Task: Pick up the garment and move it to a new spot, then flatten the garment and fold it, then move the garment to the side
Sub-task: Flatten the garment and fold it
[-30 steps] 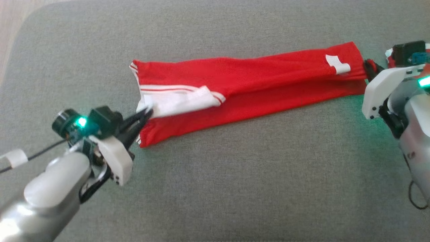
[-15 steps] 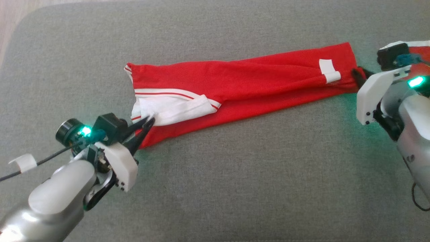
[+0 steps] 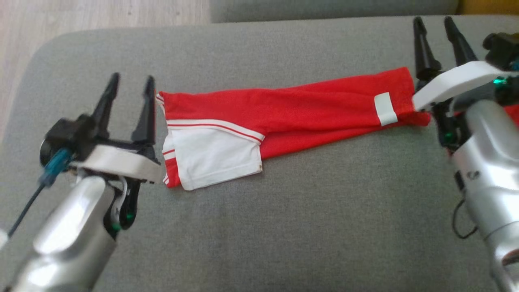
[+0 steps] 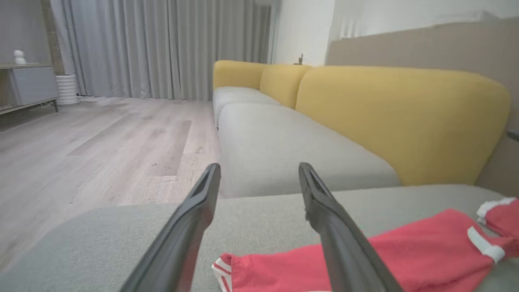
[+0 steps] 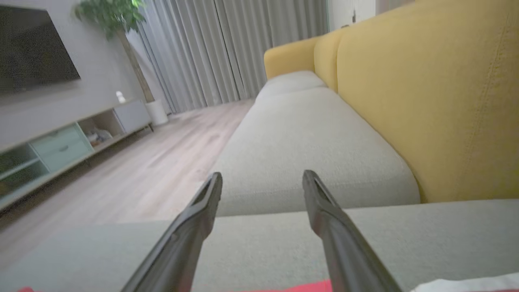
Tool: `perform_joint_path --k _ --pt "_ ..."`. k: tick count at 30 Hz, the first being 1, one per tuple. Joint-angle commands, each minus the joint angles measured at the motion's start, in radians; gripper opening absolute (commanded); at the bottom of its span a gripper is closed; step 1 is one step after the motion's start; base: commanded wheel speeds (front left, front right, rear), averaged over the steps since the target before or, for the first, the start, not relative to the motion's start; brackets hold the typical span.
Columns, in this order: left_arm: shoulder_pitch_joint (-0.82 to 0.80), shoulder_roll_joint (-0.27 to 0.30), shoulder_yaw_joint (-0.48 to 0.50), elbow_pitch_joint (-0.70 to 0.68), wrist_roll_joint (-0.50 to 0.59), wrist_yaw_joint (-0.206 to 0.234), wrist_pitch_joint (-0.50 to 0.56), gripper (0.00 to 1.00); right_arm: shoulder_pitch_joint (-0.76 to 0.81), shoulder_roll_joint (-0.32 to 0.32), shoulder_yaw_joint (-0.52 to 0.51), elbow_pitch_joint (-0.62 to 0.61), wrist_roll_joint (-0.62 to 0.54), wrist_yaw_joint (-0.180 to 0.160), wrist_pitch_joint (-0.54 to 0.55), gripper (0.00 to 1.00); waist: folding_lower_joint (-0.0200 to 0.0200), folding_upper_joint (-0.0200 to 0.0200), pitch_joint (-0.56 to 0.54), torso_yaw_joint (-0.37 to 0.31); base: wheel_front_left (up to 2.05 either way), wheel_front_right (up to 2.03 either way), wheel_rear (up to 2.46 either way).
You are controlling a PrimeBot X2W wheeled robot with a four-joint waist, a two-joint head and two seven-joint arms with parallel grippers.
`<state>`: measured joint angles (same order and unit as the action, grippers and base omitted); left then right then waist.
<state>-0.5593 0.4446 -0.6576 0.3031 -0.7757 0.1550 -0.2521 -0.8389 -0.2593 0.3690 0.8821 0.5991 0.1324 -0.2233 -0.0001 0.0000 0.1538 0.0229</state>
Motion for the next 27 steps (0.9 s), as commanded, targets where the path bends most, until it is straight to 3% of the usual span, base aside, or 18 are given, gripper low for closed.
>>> perform_joint_path --k 1,5,10,14,17,22,27 --pt "-0.008 0.018 0.075 -0.042 0.02 0.008 -0.009 1.0 0.022 0.016 -0.004 -0.037 -0.016 -0.002 -0.018 1.0 0.0001 0.0 -0.007 0.001 0.0 0.0 0.0" --pt "0.128 -0.043 0.225 -0.118 0.118 0.014 -0.009 1.0 0.127 0.091 -0.09 -0.113 -0.097 -0.002 -0.037 1.0 0.0001 0.0 -0.019 0.002 0.0 0.0 0.0" --pt "0.277 -0.133 0.363 -0.17 0.237 -0.018 -0.01 1.0 0.336 0.183 -0.207 -0.287 -0.236 -0.002 -0.038 1.0 0.0001 0.0 -0.025 -0.003 0.0 0.0 0.0" --pt "0.356 -0.205 0.456 -0.18 0.293 -0.061 -0.01 1.0 0.455 0.206 -0.238 -0.368 -0.299 -0.002 -0.038 1.0 0.0001 0.0 -0.013 -0.011 0.0 0.0 0.0" --pt "0.374 -0.244 0.505 -0.176 0.335 -0.098 -0.01 1.0 0.482 0.208 -0.238 -0.404 -0.284 -0.002 -0.038 1.0 0.0001 0.0 0.007 -0.012 0.0 0.0 0.0" --pt "0.354 -0.286 0.551 -0.156 0.393 -0.159 -0.01 1.0 0.449 0.209 -0.264 -0.412 -0.31 -0.002 -0.038 1.0 0.0001 0.0 0.052 -0.005 0.0 0.0 0.0" --pt "0.318 -0.321 0.573 -0.125 0.437 -0.206 -0.01 1.0 0.356 0.209 -0.407 -0.291 -0.305 -0.002 -0.026 1.0 0.0001 0.0 0.104 0.017 0.0 0.0 0.0"
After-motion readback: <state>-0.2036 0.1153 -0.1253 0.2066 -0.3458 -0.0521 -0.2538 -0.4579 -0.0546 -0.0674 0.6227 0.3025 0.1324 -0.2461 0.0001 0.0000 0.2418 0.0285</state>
